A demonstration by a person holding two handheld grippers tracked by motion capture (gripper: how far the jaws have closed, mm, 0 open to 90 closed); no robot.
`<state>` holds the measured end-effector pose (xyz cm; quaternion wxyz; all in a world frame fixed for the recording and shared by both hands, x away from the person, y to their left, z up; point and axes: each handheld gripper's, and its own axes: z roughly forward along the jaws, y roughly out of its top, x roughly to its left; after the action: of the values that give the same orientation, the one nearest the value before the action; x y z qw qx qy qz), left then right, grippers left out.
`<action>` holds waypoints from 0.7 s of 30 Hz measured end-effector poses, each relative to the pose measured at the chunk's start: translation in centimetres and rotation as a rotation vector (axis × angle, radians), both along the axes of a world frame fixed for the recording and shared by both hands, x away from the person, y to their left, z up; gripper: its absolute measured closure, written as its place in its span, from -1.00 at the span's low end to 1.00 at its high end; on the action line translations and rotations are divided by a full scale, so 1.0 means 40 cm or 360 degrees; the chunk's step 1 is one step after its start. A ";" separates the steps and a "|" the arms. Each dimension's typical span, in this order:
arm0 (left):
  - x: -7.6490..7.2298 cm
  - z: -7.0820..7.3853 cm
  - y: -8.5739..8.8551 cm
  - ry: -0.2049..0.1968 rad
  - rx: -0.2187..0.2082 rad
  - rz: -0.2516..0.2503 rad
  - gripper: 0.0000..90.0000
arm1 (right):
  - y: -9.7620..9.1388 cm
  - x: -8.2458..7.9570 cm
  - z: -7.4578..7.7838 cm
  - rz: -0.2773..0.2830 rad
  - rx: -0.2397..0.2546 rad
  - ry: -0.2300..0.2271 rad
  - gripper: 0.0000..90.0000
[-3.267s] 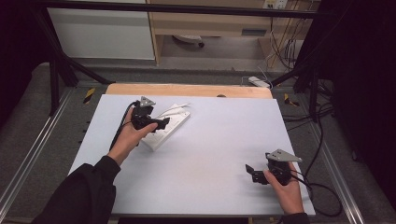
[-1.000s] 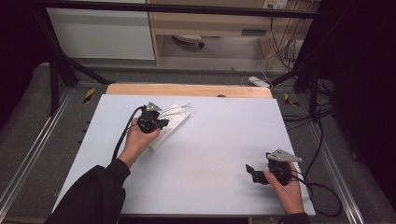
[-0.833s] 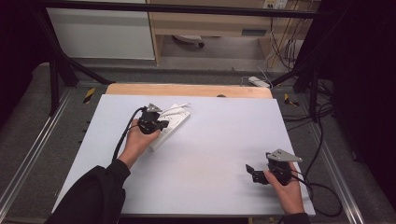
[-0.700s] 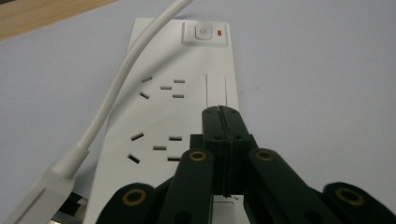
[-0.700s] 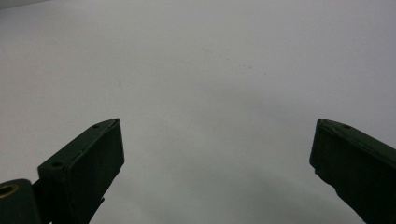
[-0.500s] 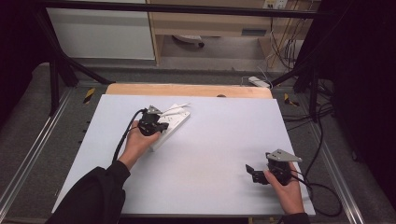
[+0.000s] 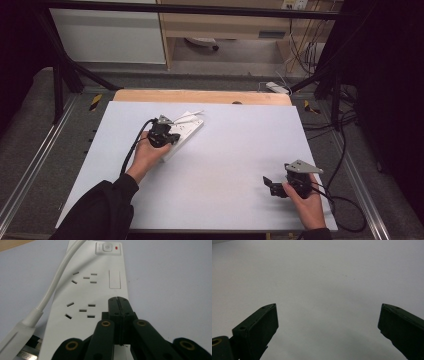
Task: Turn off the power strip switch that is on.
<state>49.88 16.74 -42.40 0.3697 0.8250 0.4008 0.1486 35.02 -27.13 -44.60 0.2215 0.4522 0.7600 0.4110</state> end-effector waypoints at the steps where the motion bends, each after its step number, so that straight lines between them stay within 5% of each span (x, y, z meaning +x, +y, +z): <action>1: 0.000 0.000 0.000 0.0000 0.0000 0.0000 1.00 | 0.000 0.000 0.000 0.0001 -0.0001 -0.0001 -0.93; 21: -0.002 -0.002 0.001 -0.0002 -0.0011 -0.0004 1.00 | 0.000 0.000 -0.001 0.0008 -0.0007 0.0001 -0.93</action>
<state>49.80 16.78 -42.48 0.3730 0.8241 0.4001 0.1471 35.03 -27.13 -44.62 0.2213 0.4500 0.7620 0.4098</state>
